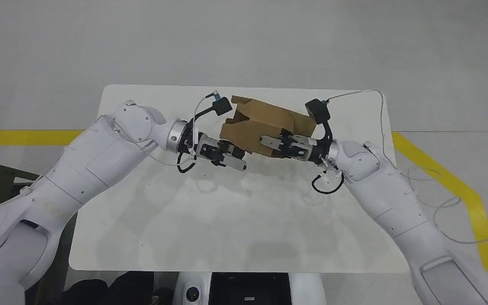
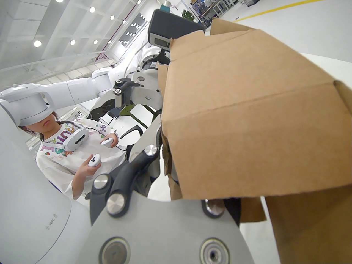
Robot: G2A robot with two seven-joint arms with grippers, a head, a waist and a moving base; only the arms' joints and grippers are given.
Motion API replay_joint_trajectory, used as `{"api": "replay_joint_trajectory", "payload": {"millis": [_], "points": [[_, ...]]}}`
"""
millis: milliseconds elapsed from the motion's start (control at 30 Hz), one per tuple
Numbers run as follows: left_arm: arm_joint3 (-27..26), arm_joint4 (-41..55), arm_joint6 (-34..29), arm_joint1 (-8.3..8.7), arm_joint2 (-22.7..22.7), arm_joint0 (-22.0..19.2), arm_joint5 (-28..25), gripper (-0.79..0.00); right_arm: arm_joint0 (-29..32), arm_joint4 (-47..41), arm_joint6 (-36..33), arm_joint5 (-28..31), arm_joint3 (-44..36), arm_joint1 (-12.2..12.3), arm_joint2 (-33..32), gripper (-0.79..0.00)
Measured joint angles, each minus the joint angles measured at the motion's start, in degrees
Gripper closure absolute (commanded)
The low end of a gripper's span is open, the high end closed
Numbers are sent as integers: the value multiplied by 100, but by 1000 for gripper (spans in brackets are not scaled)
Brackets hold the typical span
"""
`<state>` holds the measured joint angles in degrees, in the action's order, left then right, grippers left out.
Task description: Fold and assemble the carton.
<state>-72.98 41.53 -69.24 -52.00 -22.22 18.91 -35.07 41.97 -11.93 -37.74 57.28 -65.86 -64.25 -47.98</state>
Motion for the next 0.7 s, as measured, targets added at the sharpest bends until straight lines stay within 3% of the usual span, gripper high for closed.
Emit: {"api": "replay_joint_trajectory", "payload": {"millis": [333, 700], "points": [[280, -108, 99, 116, -206, 28, -99, -785, 127, -102, -428, 19, 58, 117, -238, 0], [982, -858, 164, 225, -319, 35, -162, -785, 346, -622, -1035, -109, -308, 268, -257, 0]]}}
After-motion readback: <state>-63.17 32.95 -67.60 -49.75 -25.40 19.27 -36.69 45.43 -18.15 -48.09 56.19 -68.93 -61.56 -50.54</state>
